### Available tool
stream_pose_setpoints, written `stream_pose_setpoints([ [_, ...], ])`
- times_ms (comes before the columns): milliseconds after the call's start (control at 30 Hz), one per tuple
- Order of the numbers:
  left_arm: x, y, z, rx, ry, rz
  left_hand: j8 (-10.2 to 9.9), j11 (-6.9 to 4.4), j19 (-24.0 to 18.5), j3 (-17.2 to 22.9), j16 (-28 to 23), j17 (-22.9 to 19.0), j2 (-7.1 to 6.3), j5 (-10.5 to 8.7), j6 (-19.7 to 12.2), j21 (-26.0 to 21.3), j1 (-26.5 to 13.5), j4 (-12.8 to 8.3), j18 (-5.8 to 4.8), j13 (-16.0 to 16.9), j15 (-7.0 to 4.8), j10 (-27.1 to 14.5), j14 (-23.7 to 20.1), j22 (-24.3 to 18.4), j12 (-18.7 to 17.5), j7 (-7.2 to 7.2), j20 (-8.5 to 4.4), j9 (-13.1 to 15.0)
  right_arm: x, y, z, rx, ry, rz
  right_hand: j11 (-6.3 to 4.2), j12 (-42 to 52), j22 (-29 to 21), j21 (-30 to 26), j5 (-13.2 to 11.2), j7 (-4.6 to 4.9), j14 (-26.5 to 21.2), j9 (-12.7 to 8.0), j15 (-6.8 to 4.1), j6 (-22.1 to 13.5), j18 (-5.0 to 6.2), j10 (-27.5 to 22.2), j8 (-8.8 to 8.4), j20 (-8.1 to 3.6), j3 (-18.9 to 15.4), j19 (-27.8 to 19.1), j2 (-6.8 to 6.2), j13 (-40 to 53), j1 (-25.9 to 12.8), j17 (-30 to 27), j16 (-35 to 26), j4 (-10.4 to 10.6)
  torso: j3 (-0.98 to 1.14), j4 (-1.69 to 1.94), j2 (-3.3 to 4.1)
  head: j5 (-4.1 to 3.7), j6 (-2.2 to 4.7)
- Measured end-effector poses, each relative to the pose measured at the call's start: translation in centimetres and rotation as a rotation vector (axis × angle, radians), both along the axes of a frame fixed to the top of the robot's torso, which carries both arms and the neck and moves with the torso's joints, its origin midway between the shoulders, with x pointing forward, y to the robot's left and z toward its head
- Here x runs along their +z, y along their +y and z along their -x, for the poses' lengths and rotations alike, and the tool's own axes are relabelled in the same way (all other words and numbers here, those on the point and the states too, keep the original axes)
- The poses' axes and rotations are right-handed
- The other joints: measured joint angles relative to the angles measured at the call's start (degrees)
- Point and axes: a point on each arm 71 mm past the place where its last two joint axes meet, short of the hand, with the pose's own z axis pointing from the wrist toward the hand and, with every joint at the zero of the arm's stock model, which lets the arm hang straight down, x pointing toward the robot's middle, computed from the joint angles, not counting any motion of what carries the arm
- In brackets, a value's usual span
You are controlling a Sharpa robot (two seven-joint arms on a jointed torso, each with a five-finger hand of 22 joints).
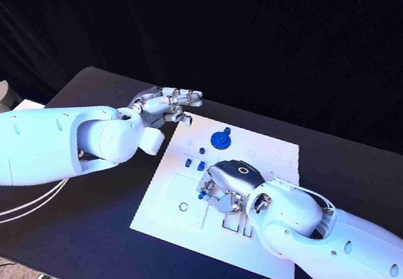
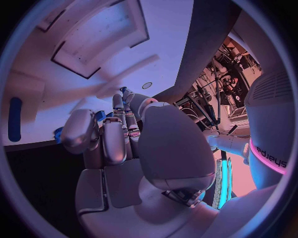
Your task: Assemble the parts on the task board
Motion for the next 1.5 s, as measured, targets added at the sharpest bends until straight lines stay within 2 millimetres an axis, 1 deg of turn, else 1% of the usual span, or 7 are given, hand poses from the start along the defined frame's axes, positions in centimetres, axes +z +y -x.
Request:
stream_pose_setpoints([
  [600,0.0,0.0,0.1,-0.005,0.003,0.001,0.0,0.0,0.0,0.0,0.0,-0.2,0.0,0.21,0.0,0.0,0.0,0.0,0.0,0.0,0.0,0.0,0.0,0.0,0.0,0.0,0.0,0.0,-0.6,0.8,-0.1,0.001,0.008,0.034,0.15,-0.4,-0.1,0.0,-0.1,0.3,-0.1,0.0,0.36,0.0,0.0,0.0,0.09,0.0,0.0,0.0,-0.33,0.1,-0.9,-0.1,0.0,0.0,-0.07,0.03,-0.02,-0.28,-0.21],
  [833,0.0,0.0,0.1,-0.007,0.005,0.0,0.0,0.0,0.0,0.0,0.0,-0.3,0.0,0.21,0.0,0.0,0.0,0.0,0.0,0.0,0.0,0.0,0.0,0.0,0.2,0.0,0.0,0.0,-0.7,0.9,-0.4,-0.003,0.005,0.032,2.24,-2.0,-3.7,-2.5,0.2,2.25,0.0,-1.4,1.86,-7.4,0.0,-7.2,-0.28,1.55,-2.2,-1.6,-2.33,0.0,-3.1,-2.5,-1.6,0.2,-0.06,0.06,-0.02,-0.25,-0.23],
  [967,0.0,0.1,0.1,-0.007,0.005,-0.002,0.0,0.0,0.0,0.0,0.0,-0.3,0.0,0.21,0.0,0.0,0.0,0.0,0.0,0.0,0.01,0.0,0.0,0.0,0.2,0.0,0.0,0.0,-0.8,0.8,-0.4,-0.009,0.001,0.024,1.82,-1.7,-3.9,-2.6,0.4,2.6,0.0,-1.4,2.28,-9.4,0.0,-8.4,-0.28,1.75,-3.3,-1.8,-2.55,0.0,-3.3,-2.9,-1.8,0.1,-0.06,0.05,-0.05,-0.24,-0.24],
  [1067,0.0,0.2,0.0,-0.006,0.005,-0.003,0.0,0.0,0.0,0.0,0.0,-0.3,0.0,0.21,0.0,0.0,0.0,0.0,0.0,0.0,0.0,0.0,0.0,0.0,0.2,0.0,0.0,0.0,-0.8,0.7,-0.4,-0.014,-0.003,0.016,2.45,-1.8,-4.2,-2.9,0.4,2.95,0.0,-1.4,2.28,-10.3,-0.01,-10.3,-0.28,2.16,-4.3,-1.8,-2.55,-0.3,-3.3,-3.1,-1.8,0.0,-0.06,0.04,-0.05,-0.25,-0.24],
  [1100,0.0,0.3,0.0,-0.005,0.005,-0.004,0.0,0.0,0.0,0.0,0.0,-0.3,0.0,0.21,0.0,0.0,0.0,0.0,0.0,0.0,0.0,0.0,0.0,0.0,0.2,0.0,0.0,0.0,-0.8,0.6,-0.5,-0.016,-0.005,0.013,3.13,-1.9,-4.3,-2.9,0.4,3.11,0.0,-1.4,2.28,-10.5,0.0,-11.2,-0.27,2.16,-4.5,-1.8,-2.55,-0.5,-3.3,-3.2,-1.8,-0.1,-0.03,0.04,-0.05,-0.25,-0.21],
  [1200,-0.1,0.4,-0.1,-0.003,0.005,-0.006,0.0,0.0,0.0,0.0,0.0,-0.3,0.0,0.21,0.0,0.0,0.0,0.0,0.0,0.0,0.01,0.0,0.0,0.0,0.2,0.0,0.0,0.0,-0.9,0.1,-0.5,-0.03,-0.012,0.002,3.46,-1.6,-4.4,-2.9,0.4,3.23,0.0,-1.4,2.28,-10.6,-0.01,-11.7,-0.27,2.16,-4.7,-1.8,-2.55,-0.3,-3.3,-3.3,-1.8,-0.1,0.01,0.04,-0.04,-0.25,-0.16],
  [1500,-0.1,0.8,-0.1,0.003,0.005,-0.01,0.0,0.0,0.0,0.0,0.0,-0.4,0.0,0.21,0.0,0.0,0.0,0.0,0.0,0.0,0.2,0.0,-0.2,0.0,0.2,0.0,0.0,0.0,-0.2,-3.1,-0.6,-0.097,-0.028,-0.037,2.84,-0.7,-4.1,-2.9,0.4,2.88,0.0,-1.3,2.28,-10.2,-0.01,-11.0,-0.27,2.16,-5.7,-1.8,-2.34,0.2,-3.5,-3.6,-2.1,0.0,0.02,-0.07,-0.04,-0.48,0.2],
])
